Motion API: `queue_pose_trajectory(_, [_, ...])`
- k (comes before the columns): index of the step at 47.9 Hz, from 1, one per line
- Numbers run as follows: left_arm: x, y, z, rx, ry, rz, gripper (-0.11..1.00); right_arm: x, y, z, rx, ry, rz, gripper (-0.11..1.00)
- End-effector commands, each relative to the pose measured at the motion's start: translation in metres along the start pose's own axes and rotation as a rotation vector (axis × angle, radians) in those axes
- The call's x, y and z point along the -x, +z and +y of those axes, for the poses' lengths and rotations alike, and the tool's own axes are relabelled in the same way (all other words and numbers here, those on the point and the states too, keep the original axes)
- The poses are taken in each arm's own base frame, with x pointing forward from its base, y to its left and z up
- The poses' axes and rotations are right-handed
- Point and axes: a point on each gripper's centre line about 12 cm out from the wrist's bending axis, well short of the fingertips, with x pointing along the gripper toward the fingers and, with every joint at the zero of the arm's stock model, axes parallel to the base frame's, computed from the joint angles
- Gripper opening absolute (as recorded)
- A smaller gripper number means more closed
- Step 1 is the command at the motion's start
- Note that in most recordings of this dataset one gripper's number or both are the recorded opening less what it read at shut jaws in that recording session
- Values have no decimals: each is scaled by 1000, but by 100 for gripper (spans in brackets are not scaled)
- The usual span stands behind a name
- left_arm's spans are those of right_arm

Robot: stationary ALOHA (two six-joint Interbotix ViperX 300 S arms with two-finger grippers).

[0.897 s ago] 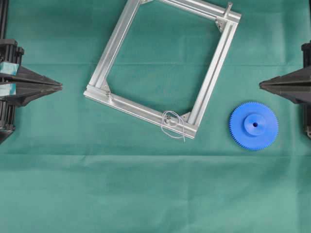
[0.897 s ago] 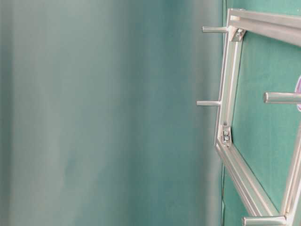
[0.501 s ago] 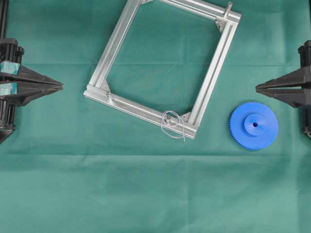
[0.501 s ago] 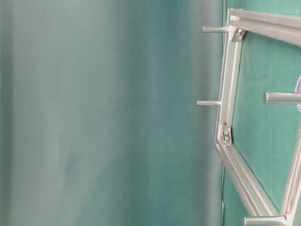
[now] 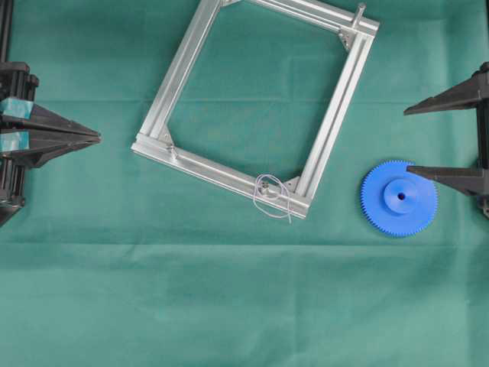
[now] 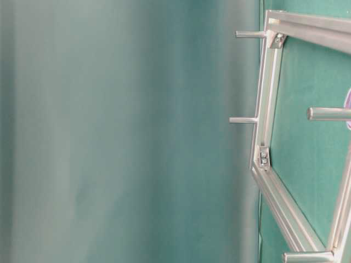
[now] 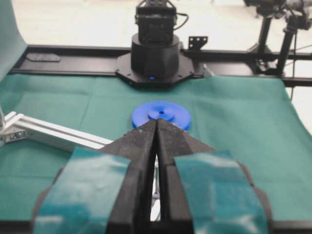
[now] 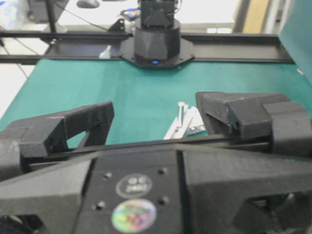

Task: Find the location of the shaft and insert the gear.
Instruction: 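Move the right gripper over the blue gear's hub, fingers open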

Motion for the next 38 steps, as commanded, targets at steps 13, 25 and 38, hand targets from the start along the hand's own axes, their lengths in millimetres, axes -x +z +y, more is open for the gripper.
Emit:
queue_pose_trajectory(13, [-3, 6, 0, 3, 1, 12, 1, 6, -13, 0, -87, -20, 320, 91])
queue_pose_trajectory(25, [-3, 5, 0, 3, 1, 14, 1, 21, -30, 0, -179, -66, 594, 91])
queue_pose_trajectory(38, [-3, 5, 1, 3, 3, 14, 1, 33, -39, 0, -209, -96, 747, 91])
